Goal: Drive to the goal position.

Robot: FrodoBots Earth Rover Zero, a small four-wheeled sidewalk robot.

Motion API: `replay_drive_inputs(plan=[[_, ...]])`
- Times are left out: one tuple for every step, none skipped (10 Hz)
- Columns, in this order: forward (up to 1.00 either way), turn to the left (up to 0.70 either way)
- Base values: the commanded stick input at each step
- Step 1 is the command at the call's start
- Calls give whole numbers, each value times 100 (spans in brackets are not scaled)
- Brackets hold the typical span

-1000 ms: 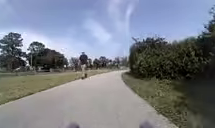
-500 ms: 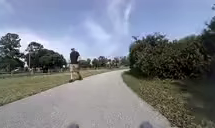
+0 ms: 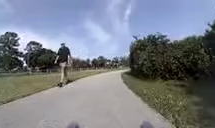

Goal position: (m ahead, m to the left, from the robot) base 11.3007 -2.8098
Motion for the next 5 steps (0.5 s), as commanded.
replay_drive_inputs(plan=[[70, 0], [70, 0], [70, 0], [70, 0], [70, 0]])
